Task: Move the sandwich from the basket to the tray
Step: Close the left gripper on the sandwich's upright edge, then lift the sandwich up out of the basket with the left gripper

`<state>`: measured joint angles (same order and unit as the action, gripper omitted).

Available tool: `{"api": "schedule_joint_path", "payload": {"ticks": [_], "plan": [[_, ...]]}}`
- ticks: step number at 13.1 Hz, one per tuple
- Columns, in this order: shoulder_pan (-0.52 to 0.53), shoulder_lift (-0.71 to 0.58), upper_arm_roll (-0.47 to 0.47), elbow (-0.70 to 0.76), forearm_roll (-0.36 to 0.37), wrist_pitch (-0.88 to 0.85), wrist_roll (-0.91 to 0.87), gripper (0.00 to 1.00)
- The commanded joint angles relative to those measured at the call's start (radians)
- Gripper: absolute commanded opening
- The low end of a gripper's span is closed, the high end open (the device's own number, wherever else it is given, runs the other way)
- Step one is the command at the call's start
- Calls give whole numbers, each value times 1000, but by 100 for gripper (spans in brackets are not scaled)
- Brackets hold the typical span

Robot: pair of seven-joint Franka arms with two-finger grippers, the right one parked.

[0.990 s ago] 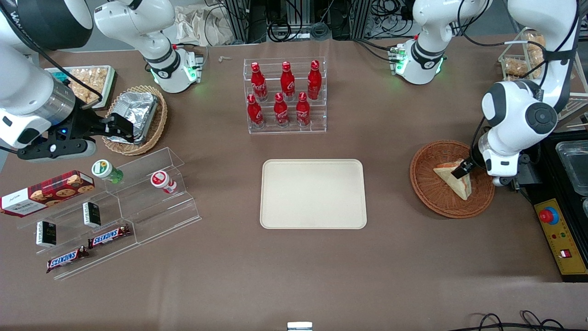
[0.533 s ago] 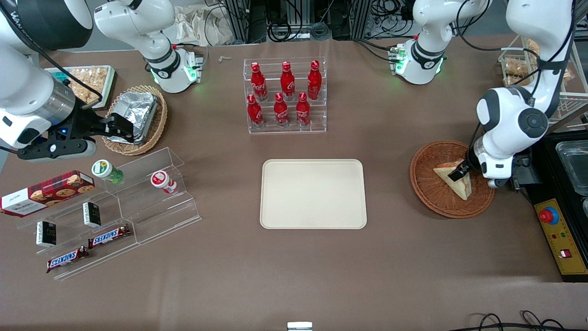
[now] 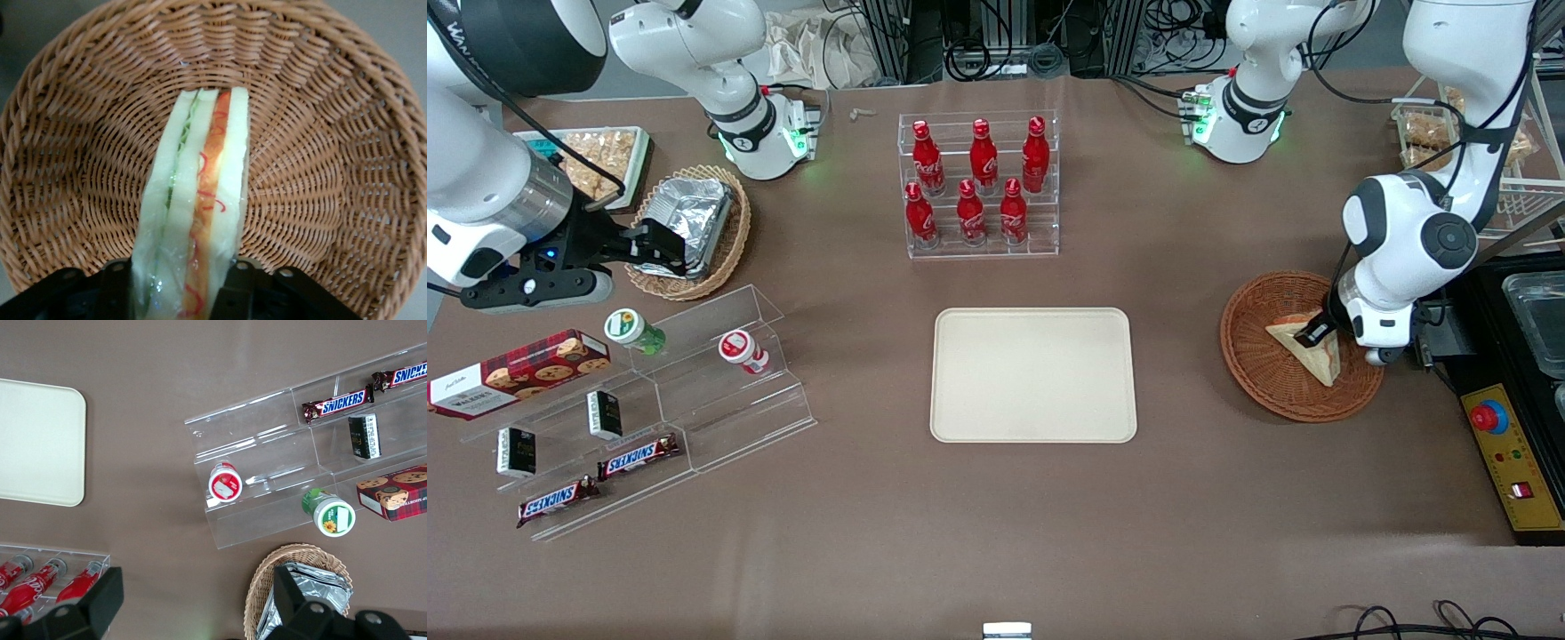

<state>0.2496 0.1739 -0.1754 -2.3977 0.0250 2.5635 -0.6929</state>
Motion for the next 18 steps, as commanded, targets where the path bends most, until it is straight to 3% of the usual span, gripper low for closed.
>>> {"api": "schedule_joint_path", "payload": {"ticks": [1, 5, 9, 11, 15, 18], "plan": [[8, -74, -7, -8, 13, -24, -40, 0], [4, -166, -12, 130, 27, -341, -19, 0], [-9, -162, -33, 505, 61, -864, 47, 0], [-10, -157, -73, 647, 56, -1029, 142, 0], [-10, -128, -283, 707, 47, -1085, 176, 0], [-10, -85, -413, 645, 46, -964, 167, 0]]}}
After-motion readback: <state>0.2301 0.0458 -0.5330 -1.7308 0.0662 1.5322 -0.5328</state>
